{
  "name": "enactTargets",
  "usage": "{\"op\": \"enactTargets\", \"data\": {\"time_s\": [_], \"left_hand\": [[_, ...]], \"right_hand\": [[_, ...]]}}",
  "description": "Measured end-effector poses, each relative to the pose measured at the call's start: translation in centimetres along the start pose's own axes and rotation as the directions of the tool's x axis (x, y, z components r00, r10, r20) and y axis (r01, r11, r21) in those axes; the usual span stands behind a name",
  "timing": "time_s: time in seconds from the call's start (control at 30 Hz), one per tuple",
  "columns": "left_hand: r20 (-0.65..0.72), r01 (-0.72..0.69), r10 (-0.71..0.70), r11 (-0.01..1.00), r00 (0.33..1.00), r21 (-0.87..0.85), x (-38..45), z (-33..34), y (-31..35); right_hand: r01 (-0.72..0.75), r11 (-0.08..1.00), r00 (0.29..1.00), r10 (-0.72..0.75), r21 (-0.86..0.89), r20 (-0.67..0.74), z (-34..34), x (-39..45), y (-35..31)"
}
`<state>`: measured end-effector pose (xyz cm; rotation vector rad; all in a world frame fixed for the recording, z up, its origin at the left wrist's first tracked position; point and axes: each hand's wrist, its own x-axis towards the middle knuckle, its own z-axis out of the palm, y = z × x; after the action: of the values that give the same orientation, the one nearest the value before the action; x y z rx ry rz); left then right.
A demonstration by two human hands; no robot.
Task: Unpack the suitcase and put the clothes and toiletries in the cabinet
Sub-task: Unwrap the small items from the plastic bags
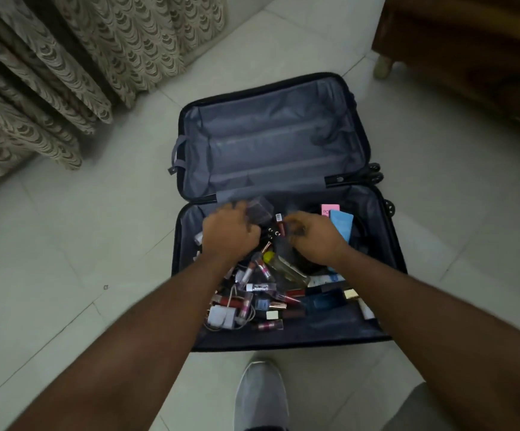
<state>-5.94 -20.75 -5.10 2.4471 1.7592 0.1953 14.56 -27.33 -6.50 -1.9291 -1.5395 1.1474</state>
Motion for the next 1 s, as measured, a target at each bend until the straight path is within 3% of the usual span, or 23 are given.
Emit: {"op": "enactTargets", "data": {"time_s": [0.07, 0.13, 0.23, 0.3, 0.33, 0.43, 0.57, 0.67, 0.83, 0.93, 1.0], "left_hand": [[-0.102, 0.063, -0.088, 0.971, 0.991, -0.229, 0.3, -1.9, 2.2], [-0.075, 0.111, -0.165, 0.875, 0.983, -0.471, 1.3, -3.5, 4.8], [0.153, 0.21, -0.144, 0.597, 0.978, -0.774, 3.7, -5.4, 9.4], [0.337, 0.329, -0.053, 0.395, 0.94, -0.858, 5.1, -6.2, 12.8], [0.403, 0.377, -0.003, 0.354, 0.915, -0.856, 5.5, -6.6, 14.4], [0.54, 0.469, 0.086, 0.396, 0.837, -0.789, 6.2, -6.5, 19.1], [0.707, 0.541, 0.103, 0.569, 0.7, -0.619, 6.3, -5.3, 24.9], [0.795, 0.603, 0.119, 0.588, 0.595, -0.539, 5.7, -3.5, 28.0], [0.77, 0.575, 0.311, 0.524, 0.557, -0.628, 4.0, -0.8, 31.2], [0.696, 0.557, 0.394, 0.419, 0.6, -0.717, 3.4, 0.1, 32.3], [0.686, 0.569, 0.391, 0.383, 0.614, -0.728, 2.8, 0.9, 33.0]], "right_hand": [[-0.057, 0.985, 0.996, 0.067, 0.163, -0.055, -1.6, -0.1, 0.0], [-0.109, 0.919, 0.987, 0.145, 0.379, -0.068, -3.7, -0.5, 0.3], [-0.142, 0.789, 0.984, 0.177, 0.598, 0.001, -7.6, -2.1, 0.9], [-0.159, 0.723, 0.983, 0.178, 0.672, 0.041, -10.5, -3.8, 1.8], [-0.171, 0.691, 0.981, 0.184, 0.702, 0.058, -11.7, -4.8, 2.4], [-0.2, 0.632, 0.97, 0.237, 0.749, 0.059, -14.8, -7.4, 4.7], [-0.241, 0.695, 0.921, 0.384, 0.678, -0.067, -17.7, -10.5, 7.6], [-0.245, 0.716, 0.874, 0.456, 0.653, -0.172, -19.0, -12.5, 9.9], [-0.183, 0.651, 0.788, 0.545, 0.736, -0.286, -21.1, -15.1, 12.2], [-0.182, 0.528, 0.801, 0.568, 0.829, -0.186, -21.9, -16.3, 13.2], [-0.217, 0.506, 0.815, 0.565, 0.835, -0.13, -22.0, -16.7, 14.0]]}}
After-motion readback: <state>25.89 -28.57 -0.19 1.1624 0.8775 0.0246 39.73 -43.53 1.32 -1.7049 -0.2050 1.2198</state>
